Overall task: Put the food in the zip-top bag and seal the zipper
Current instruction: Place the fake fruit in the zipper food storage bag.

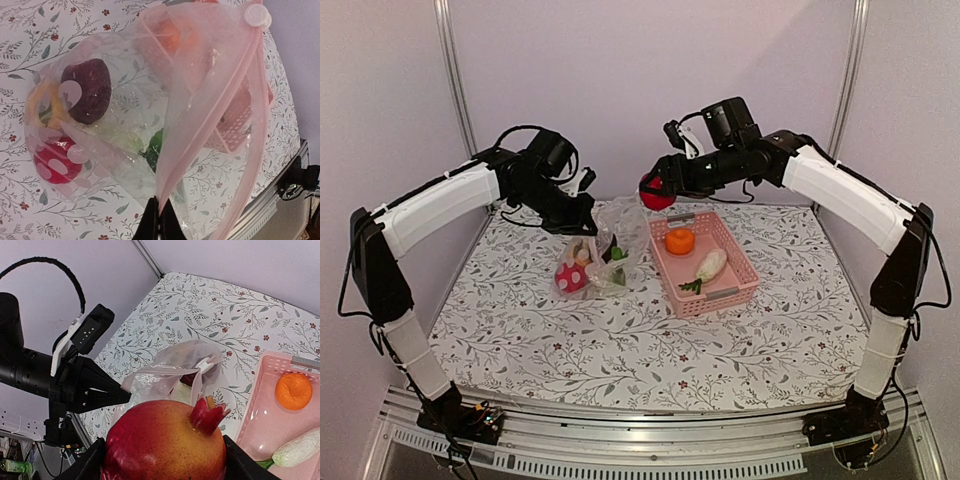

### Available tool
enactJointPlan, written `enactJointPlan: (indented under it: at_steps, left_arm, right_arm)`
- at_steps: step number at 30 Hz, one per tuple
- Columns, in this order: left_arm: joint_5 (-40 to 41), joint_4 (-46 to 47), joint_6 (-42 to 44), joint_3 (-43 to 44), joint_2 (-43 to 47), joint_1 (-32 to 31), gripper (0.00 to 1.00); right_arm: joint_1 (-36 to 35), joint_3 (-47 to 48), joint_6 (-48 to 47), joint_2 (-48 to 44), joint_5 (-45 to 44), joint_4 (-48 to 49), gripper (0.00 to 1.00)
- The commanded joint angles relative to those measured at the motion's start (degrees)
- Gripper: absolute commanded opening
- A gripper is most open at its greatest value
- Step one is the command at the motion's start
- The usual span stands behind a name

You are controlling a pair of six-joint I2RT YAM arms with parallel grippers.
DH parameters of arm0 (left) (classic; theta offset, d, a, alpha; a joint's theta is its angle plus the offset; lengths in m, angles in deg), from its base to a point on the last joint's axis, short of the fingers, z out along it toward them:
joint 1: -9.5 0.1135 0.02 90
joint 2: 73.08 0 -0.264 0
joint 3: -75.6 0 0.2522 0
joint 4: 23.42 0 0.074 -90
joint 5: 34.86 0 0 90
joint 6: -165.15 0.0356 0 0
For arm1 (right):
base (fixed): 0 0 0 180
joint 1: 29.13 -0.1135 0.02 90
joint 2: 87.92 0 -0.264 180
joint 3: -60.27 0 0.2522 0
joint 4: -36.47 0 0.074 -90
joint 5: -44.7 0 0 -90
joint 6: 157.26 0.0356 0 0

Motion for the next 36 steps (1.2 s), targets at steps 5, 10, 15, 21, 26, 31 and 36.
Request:
enactJointPlan:
  at_steps: [5, 10, 15, 21, 26, 31, 36]
  left_arm:
    - [0.0, -0.7, 0.5, 1.5, -0.1, 0.3, 0.00]
    - [0.0, -0.7, 0.2, 1.6, 0.0, 0.3, 0.00]
    - [-0.2, -0.7, 0.0, 2.0, 0.0, 0.3, 0.00]
    - [-0.4, -1.3, 0.4, 2.6, -0.1, 0.6, 0.00]
    - [-1.0, -1.3, 0.4, 2.4, -0.2, 1.1, 0.00]
    - [-1.4, -1.3, 0.3, 2.4, -0.5, 1.2, 0.00]
    - [-1.5, -1.1, 0.5, 2.2, -0.5, 1.3, 0.00]
  right_arm:
    - [-4.6, 2.8, -0.1, 3.2, 3.7, 5.3, 0.50]
    - [-6.0, 4.5, 0.2, 6.1, 1.5, 3.9, 0.50]
    - [-6.3, 5.5, 1.4, 8.3, -4.0, 2.2, 0.52]
    - [-6.6, 8.2, 2.9, 10.6, -8.2, 0.2, 0.68]
    - [-6.6, 9.2, 3.1, 10.2, -7.5, 0.8, 0.74]
    - [-6.6, 9.2, 2.6, 9.2, -6.6, -0.1, 0.80]
    - [-6.6, 8.2, 2.2, 9.0, -5.4, 0.0, 0.85]
